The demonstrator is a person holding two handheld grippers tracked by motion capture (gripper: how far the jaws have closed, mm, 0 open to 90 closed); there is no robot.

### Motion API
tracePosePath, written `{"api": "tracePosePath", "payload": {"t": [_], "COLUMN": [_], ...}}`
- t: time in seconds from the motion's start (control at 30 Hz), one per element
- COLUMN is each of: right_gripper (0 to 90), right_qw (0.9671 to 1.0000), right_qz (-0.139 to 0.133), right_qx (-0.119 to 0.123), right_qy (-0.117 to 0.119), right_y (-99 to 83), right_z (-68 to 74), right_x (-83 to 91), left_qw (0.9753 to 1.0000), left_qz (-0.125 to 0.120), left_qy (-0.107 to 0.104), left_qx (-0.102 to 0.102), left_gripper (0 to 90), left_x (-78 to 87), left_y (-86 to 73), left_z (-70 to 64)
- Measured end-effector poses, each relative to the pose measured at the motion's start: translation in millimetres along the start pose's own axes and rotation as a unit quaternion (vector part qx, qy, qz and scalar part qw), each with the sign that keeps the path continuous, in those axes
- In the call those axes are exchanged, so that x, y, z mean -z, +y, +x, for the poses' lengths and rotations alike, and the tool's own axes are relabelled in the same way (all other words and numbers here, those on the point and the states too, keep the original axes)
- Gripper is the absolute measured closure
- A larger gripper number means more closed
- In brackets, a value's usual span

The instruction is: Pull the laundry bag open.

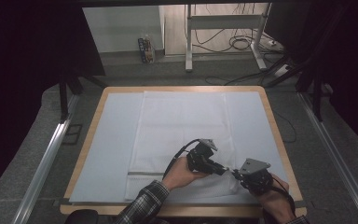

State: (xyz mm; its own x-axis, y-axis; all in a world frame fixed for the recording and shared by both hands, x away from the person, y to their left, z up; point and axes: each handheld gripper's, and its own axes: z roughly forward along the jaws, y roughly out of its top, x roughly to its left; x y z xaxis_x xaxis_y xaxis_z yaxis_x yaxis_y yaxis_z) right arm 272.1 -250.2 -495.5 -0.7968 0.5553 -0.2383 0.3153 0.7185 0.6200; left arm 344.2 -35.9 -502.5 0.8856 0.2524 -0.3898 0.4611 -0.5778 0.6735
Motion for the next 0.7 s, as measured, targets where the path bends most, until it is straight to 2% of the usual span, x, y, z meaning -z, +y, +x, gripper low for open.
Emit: {"api": "tracePosePath", "payload": {"t": [0.17, 0.33, 0.47, 0.7], "right_gripper": [83.9, 80.6, 70.4, 53.8], "right_qw": [1.0, 0.9997, 0.9983, 0.9943], "right_qz": [0.002, -0.003, -0.019, -0.024], "right_qx": [-0.001, -0.016, -0.043, -0.084], "right_qy": [0.002, 0.015, 0.033, 0.06], "right_y": [-0.3, -1.2, -2.1, -4.2], "right_z": [-0.4, -3.6, -7.7, -19.4], "right_x": [-0.6, -0.7, 0.3, -0.5], "left_qw": [1.0, 1.0, 1.0, 0.9999], "left_qz": [-0.003, -0.003, 0.003, -0.005], "left_qy": [-0.001, 0.002, 0.001, 0.002], "left_qx": [0.006, -0.002, -0.007, -0.016], "left_gripper": [82.3, 83.3, 83.6, 83.7], "left_x": [0.7, 0.2, 0.2, 2.2], "left_y": [-0.8, -2.3, -4.0, -7.5], "left_z": [0.7, 0.7, 1.0, 0.4]}}
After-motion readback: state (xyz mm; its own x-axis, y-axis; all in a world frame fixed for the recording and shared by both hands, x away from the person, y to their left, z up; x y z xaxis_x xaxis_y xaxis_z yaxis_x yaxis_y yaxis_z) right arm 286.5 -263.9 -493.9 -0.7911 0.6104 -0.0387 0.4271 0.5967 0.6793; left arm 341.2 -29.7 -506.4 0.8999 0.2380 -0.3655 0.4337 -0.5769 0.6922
